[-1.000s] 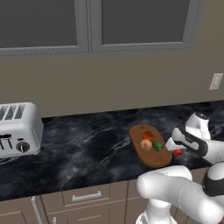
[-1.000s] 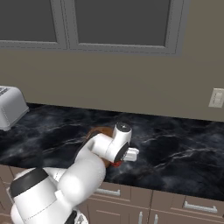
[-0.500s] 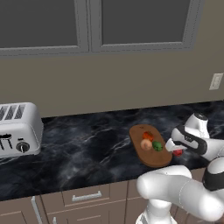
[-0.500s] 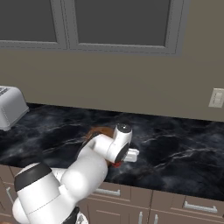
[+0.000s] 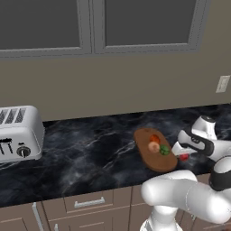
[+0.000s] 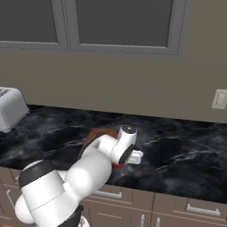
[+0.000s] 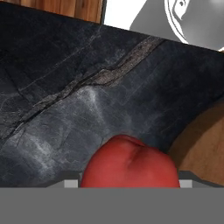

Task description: Place the avocado, onion, tomato, and bell pepper on the cutting board.

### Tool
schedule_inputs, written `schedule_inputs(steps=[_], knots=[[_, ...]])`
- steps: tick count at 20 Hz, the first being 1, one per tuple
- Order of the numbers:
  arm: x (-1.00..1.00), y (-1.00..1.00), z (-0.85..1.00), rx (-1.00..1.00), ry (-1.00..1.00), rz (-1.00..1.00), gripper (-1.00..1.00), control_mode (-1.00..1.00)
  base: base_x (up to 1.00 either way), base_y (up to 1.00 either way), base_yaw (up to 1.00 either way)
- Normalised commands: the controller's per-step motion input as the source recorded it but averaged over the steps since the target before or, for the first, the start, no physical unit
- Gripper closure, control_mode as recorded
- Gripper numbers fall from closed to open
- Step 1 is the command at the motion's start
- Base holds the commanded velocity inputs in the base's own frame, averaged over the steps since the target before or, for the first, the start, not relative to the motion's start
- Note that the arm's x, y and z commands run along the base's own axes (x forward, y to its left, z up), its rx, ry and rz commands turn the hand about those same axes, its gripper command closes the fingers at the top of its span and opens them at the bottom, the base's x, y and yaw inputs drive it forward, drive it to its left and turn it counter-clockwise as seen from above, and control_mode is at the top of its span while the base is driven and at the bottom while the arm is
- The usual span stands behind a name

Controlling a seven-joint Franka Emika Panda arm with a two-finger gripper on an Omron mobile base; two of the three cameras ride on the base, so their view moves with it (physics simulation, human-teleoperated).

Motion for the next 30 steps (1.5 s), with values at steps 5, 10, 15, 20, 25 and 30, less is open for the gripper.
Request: schedule_inputs(steps=[5,10,15,20,25,30], knots=[[0.0,-0.23,0.0,0.0,0.0,0.03,1.0,-1.0,0.0,0.0,0.0],[0.0,-0.18,0.16,0.0,-0.01,0.02,1.0,-1.0,0.0,0.0,0.0],[0.0,-0.09,0.6,0.0,-0.03,0.0,1.0,-1.0,0.0,0.0,0.0],[0.0,-0.01,0.7,0.0,-0.03,0.0,1.0,-1.0,0.0,0.0,0.0],[0.0,0.0,0.51,0.0,-0.09,0.06,1.0,-1.0,0.0,0.0,0.0],[0.23,0.04,0.27,0.0,-0.08,0.1,1.0,-1.0,0.0,0.0,0.0]])
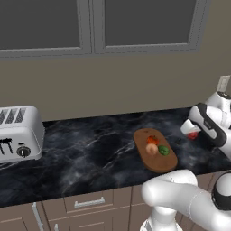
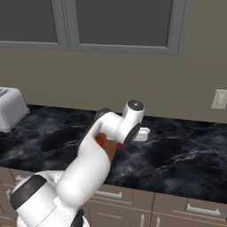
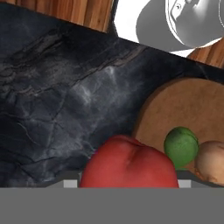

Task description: Place the avocado, onion, tomato, and bell pepper on the cutting board.

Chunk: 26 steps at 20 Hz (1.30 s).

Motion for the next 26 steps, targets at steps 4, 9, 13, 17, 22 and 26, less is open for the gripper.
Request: schedule_inputs(steps=[4,9,13,17,22,26], knots=[[0.36,0.14,0.01,0.0,-0.06,0.21,1.0,-1.0,0.0,0.0,0.0],[0.34,0.1,0.0,0.0,-0.08,0.25,1.0,-1.0,0.0,0.0,0.0],[0.09,0.0,0.0,0.0,-0.02,0.29,1.0,-1.0,0.0,0.0,0.0],[0.0,0.0,0.0,0.0,0.0,0.2,1.0,-1.0,0.0,0.0,0.0],[0.04,0.0,0.0,0.0,0.0,0.13,1.0,-1.0,0.0,0.0,0.0],[0.0,0.0,-0.11,0.0,0.0,0.11,1.0,-1.0,0.0,0.0,0.0]])
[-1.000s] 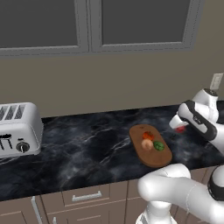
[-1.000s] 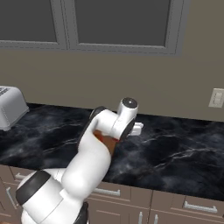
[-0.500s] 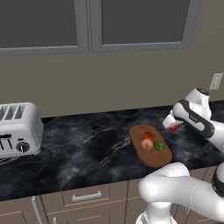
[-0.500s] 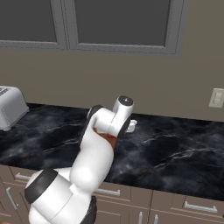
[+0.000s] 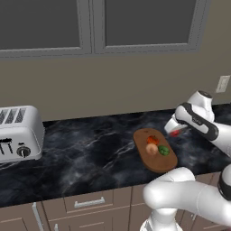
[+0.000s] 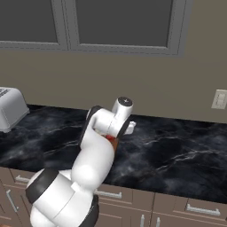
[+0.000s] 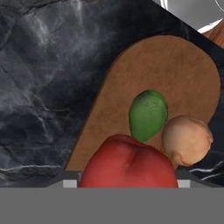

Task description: Place the avocado, onion, tomato, and bell pepper on the cutting board.

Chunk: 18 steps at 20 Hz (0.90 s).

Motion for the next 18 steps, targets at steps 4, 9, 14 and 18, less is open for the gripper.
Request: schedule_inputs(steps=[4,9,14,18], knots=[[0.0,0.01,-0.21,-0.01,0.0,0.1,1.0,-1.0,0.0,0.0,0.0],[0.05,0.0,-0.17,0.0,0.0,0.09,1.0,-1.0,0.0,0.0,0.0],[0.02,0.02,-0.1,0.0,0.0,0.09,1.0,-1.0,0.0,0.0,0.0],[0.0,0.01,-0.09,0.0,0.0,0.09,1.0,-1.0,0.0,0.0,0.0]])
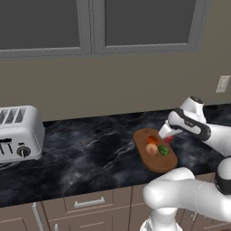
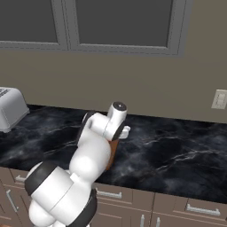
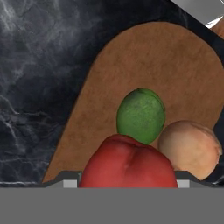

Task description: Place the avocado, onion, tomato, and bell pepper on the cutting board.

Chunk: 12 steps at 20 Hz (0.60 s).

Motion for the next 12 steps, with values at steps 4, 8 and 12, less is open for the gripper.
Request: schedule_inputs(steps=[4,8,12], knots=[[0.0,0.0,-0.11,0.0,0.0,0.1,1.0,-1.0,0.0,0.0,0.0],[0.02,0.0,-0.11,0.0,0.0,0.1,1.0,-1.0,0.0,0.0,0.0],[0.03,0.0,-0.11,0.0,0.0,0.11,1.0,-1.0,0.0,0.0,0.0]])
